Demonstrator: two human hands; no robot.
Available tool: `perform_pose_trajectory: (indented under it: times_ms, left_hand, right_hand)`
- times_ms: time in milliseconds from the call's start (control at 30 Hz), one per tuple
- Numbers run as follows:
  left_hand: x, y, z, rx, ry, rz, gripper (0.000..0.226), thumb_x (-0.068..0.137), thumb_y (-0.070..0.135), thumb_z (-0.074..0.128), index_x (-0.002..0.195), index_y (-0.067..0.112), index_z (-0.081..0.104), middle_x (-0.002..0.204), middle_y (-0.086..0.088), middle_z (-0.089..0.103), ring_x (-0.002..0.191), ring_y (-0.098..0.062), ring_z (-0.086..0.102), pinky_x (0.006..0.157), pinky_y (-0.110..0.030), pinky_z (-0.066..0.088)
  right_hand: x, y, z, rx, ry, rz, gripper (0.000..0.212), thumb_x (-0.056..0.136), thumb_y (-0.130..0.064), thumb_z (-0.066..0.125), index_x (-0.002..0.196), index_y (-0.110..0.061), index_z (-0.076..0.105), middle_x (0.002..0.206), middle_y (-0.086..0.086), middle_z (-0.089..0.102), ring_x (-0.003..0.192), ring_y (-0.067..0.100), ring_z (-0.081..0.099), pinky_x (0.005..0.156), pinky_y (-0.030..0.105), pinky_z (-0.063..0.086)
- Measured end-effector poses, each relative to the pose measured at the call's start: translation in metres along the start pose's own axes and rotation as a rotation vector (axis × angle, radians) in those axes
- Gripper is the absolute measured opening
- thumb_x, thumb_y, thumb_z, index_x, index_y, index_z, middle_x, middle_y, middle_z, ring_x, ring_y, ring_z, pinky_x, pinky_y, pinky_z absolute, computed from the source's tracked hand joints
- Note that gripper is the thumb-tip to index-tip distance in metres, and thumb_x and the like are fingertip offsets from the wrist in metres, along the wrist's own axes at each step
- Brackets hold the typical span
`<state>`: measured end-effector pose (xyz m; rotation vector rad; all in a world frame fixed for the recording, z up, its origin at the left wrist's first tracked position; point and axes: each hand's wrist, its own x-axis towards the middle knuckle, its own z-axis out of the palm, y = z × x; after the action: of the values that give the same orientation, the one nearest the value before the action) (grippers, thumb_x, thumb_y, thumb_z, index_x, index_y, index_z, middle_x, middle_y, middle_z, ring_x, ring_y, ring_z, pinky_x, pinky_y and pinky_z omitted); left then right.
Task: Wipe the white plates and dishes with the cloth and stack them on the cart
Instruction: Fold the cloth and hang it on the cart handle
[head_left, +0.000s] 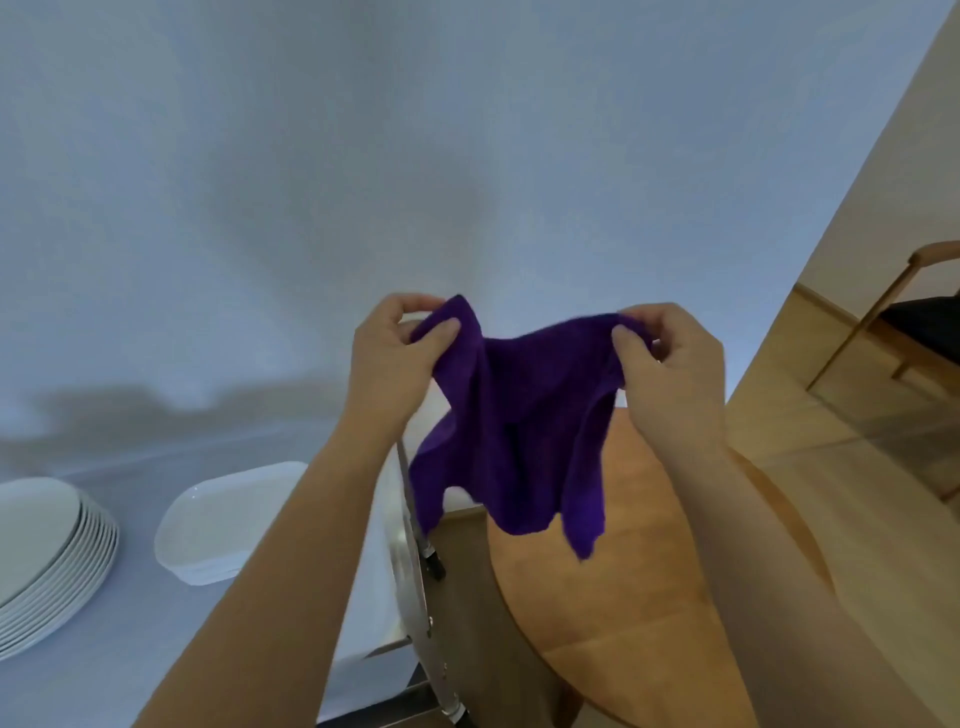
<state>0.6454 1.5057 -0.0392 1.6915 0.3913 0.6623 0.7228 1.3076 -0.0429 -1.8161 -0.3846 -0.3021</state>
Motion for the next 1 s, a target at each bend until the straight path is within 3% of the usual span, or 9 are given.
perform_pose_trajectory:
  times_ms: [67,133,267,333,433,567,733,900,1000]
  left_hand:
    - [0.002,-0.012,-0.007,0.322,-0.114,-0.157,0.008,0.086,0.002,0.066,0.093,0.003,0.069,0.088,-0.018,0.071,0.091,-0.034,0.067,0.074,-0.036,0.058]
    - [-0.001,-0.028,-0.008,0.503,-0.147,-0.248,0.01,0.086,0.005,0.065,0.095,0.0,0.068,0.096,-0.019,0.069,0.094,-0.035,0.065,0.085,-0.043,0.054]
    - [-0.015,-0.03,0.006,0.391,-0.206,-0.256,0.015,0.085,0.01,0.067,0.076,0.022,0.063,0.086,-0.003,0.065,0.078,-0.015,0.061,0.067,-0.025,0.049]
    - [-0.023,-0.031,0.018,0.321,-0.205,-0.241,0.019,0.085,0.012,0.068,0.079,0.028,0.059,0.089,-0.005,0.067,0.081,-0.018,0.064,0.07,-0.029,0.054]
    - [-0.034,-0.031,0.031,0.278,-0.178,-0.181,0.023,0.085,0.015,0.069,0.082,0.029,0.051,0.082,-0.007,0.068,0.078,-0.024,0.066,0.071,-0.038,0.056]
    - [-0.037,-0.029,0.036,0.16,-0.237,-0.098,0.02,0.087,0.01,0.067,0.078,0.023,0.054,0.067,-0.002,0.066,0.064,-0.018,0.061,0.06,-0.03,0.051]
    - [-0.037,-0.025,0.032,0.092,-0.405,-0.138,0.043,0.085,-0.01,0.048,0.1,0.028,0.059,0.075,0.01,0.074,0.072,-0.003,0.068,0.069,-0.016,0.055]
    - [-0.037,-0.029,0.028,0.117,-0.429,-0.092,0.064,0.081,-0.002,0.067,0.13,0.031,0.043,0.098,0.002,0.073,0.09,-0.012,0.07,0.081,-0.025,0.057]
    - [-0.037,-0.031,0.029,0.028,-0.371,-0.094,0.056,0.084,0.004,0.07,0.129,0.028,0.047,0.095,0.004,0.074,0.088,-0.009,0.07,0.076,-0.02,0.056]
  right_hand:
    - [0.001,0.014,0.003,-0.191,-0.155,0.144,0.013,0.086,-0.011,0.054,0.088,-0.018,0.064,0.087,-0.003,0.068,0.077,0.016,0.06,0.071,0.026,0.048]
    - [-0.004,0.03,0.009,-0.255,-0.232,0.264,0.012,0.085,-0.005,0.052,0.087,-0.008,0.064,0.087,0.006,0.067,0.08,0.024,0.061,0.074,0.035,0.05]
    - [-0.018,0.031,0.02,-0.019,-0.263,0.446,0.013,0.083,-0.006,0.055,0.071,-0.012,0.056,0.069,0.003,0.059,0.061,0.016,0.055,0.049,0.026,0.049]
    - [-0.026,0.028,0.03,0.175,-0.322,0.598,0.013,0.086,-0.007,0.059,0.074,-0.011,0.056,0.073,0.005,0.06,0.065,0.015,0.057,0.044,0.018,0.046]
    - [-0.035,0.019,0.039,0.347,-0.365,0.707,0.007,0.086,-0.008,0.063,0.082,-0.01,0.057,0.082,0.007,0.064,0.078,0.019,0.064,0.053,0.021,0.051]
    - [-0.038,0.011,0.042,0.479,-0.371,0.722,0.012,0.085,-0.013,0.067,0.088,-0.008,0.058,0.084,0.009,0.068,0.078,0.019,0.068,0.063,0.026,0.055]
    - [-0.04,0.007,0.041,0.491,-0.38,0.695,0.022,0.093,-0.025,0.058,0.098,-0.004,0.06,0.077,0.004,0.072,0.072,0.013,0.07,0.063,0.022,0.055]
    - [-0.04,0.001,0.037,0.46,-0.476,0.659,0.03,0.099,-0.034,0.042,0.102,-0.014,0.064,0.082,0.0,0.074,0.082,0.012,0.07,0.074,0.022,0.054]
    - [-0.039,-0.001,0.035,0.404,-0.558,0.597,0.031,0.099,-0.037,0.039,0.1,-0.02,0.064,0.086,-0.003,0.074,0.087,0.01,0.069,0.082,0.025,0.053]
